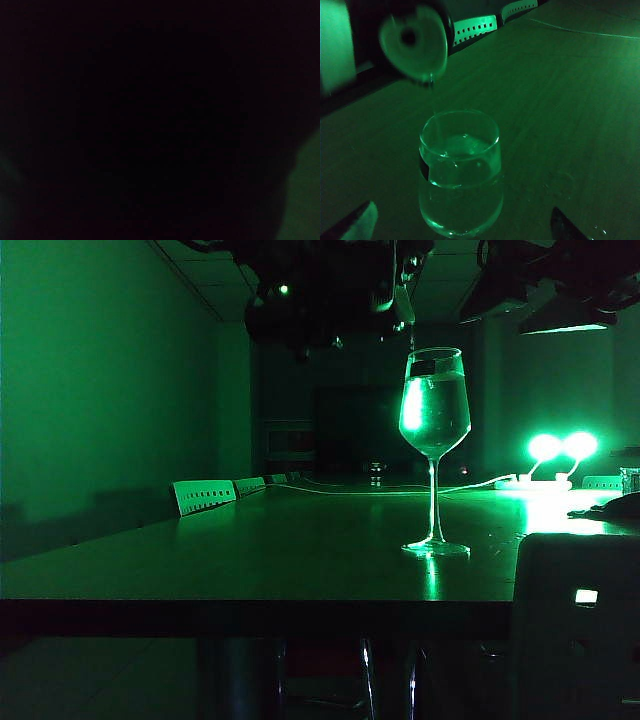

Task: Pick up the black thermos cup, pour some water from it into the stemmed glass, and then put the thermos cup back on the table.

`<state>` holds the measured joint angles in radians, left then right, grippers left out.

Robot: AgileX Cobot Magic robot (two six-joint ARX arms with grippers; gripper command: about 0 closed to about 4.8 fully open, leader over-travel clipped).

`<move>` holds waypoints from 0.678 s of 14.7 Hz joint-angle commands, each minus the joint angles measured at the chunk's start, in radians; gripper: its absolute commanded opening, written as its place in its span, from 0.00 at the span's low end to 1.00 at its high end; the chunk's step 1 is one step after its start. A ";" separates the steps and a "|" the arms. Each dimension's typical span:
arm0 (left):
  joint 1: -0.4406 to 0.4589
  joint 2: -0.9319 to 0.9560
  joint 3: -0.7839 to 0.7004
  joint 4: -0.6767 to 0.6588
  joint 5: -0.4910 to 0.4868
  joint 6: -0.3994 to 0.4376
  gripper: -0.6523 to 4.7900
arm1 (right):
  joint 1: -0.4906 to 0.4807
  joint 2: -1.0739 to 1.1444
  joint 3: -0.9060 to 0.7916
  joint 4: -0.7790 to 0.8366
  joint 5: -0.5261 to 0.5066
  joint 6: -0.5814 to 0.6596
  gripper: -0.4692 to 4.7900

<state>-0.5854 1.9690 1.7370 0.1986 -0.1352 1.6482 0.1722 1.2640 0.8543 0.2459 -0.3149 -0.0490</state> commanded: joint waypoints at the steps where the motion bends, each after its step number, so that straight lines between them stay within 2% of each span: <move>1: -0.007 -0.015 0.017 0.051 0.010 -0.004 0.23 | 0.000 -0.002 0.005 0.014 -0.002 0.003 1.00; 6: -0.014 -0.015 0.017 0.051 0.054 0.052 0.23 | 0.000 -0.002 0.005 0.013 -0.002 0.003 1.00; 10: -0.013 -0.015 0.017 0.051 0.054 0.109 0.23 | 0.000 -0.002 0.005 0.012 -0.002 0.004 1.00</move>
<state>-0.5968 1.9694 1.7439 0.1978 -0.0872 1.7370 0.1722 1.2640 0.8543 0.2455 -0.3145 -0.0490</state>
